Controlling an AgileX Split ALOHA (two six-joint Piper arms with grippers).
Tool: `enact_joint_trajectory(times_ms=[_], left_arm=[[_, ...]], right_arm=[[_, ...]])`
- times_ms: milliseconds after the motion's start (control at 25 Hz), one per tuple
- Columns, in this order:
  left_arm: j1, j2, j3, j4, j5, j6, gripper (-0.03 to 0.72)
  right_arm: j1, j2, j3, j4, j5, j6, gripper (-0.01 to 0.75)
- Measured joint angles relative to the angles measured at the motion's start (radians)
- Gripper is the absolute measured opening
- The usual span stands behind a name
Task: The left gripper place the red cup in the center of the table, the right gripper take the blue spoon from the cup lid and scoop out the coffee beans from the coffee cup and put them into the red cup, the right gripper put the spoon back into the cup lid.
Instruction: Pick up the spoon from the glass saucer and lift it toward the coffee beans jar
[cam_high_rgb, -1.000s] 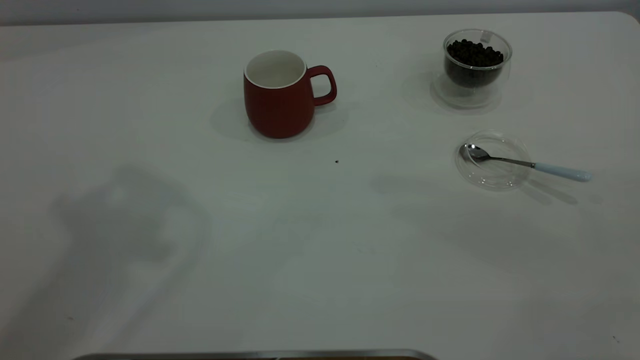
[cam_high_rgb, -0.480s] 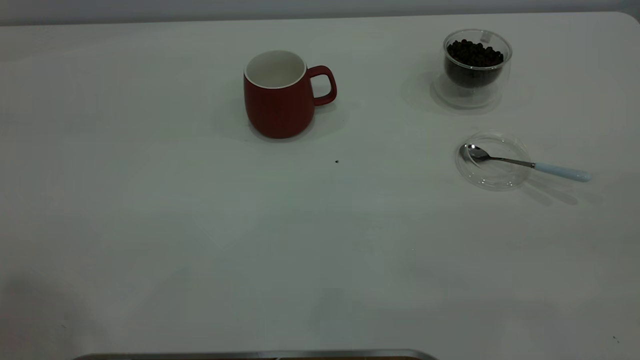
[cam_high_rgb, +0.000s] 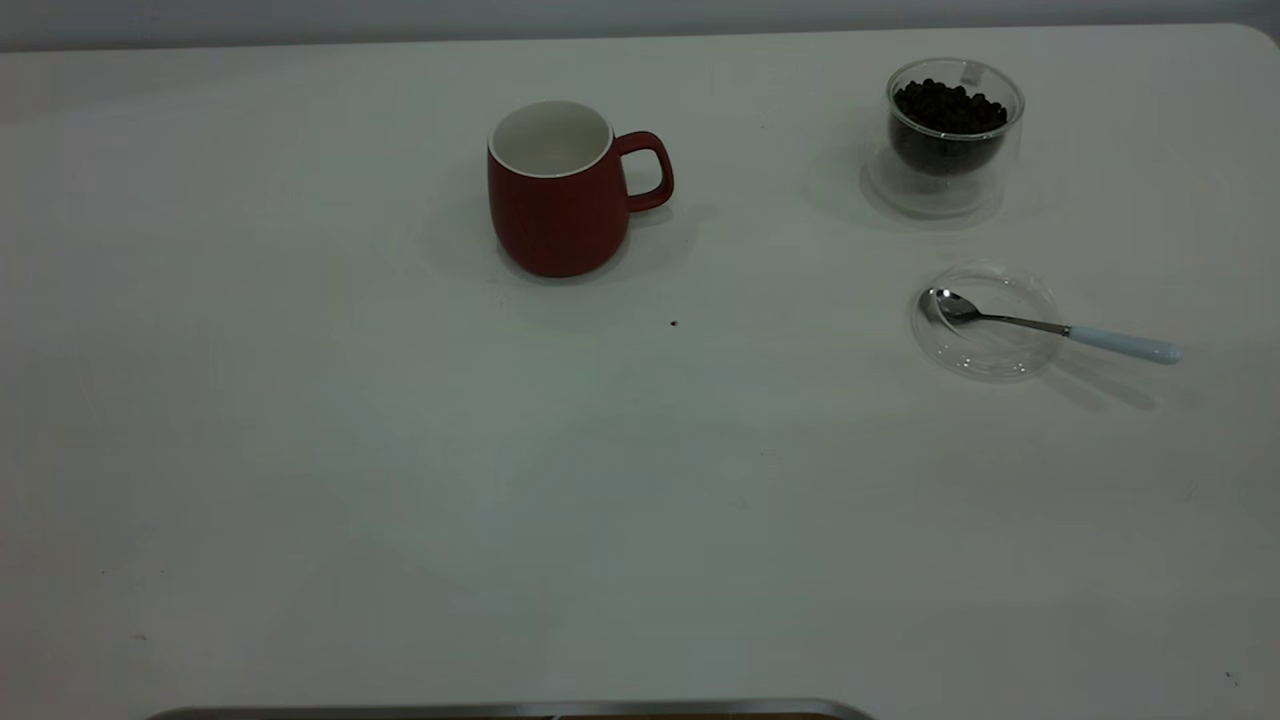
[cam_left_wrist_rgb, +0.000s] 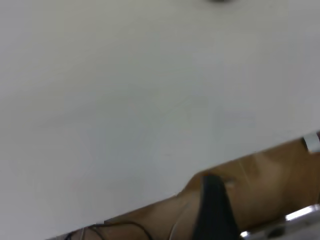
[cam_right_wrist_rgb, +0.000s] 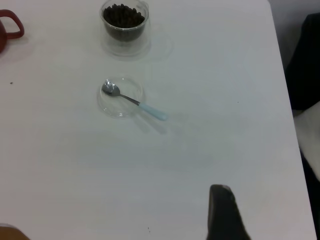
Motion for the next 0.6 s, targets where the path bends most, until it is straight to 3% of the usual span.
enact_joint_trajectory(times_ms=[240, 400, 600], left_arm=[[0.239, -0.175, 0.089, -0.002, 0.0, -0.002, 0.587], [0.338, -0.243, 0.135, -0.021, -0.001, 0.011, 0.587], [0.406, -0.276, 0.202, -0.026, -0.005, 0.044, 0.587]], right_arm=[[0.0, 0.0, 0.0, 0.0, 0.0, 0.0, 0.478], [0.0, 0.0, 0.0, 0.0, 0.0, -0.001, 0.478], [0.0, 0.0, 0.0, 0.0, 0.0, 0.0, 0.478]])
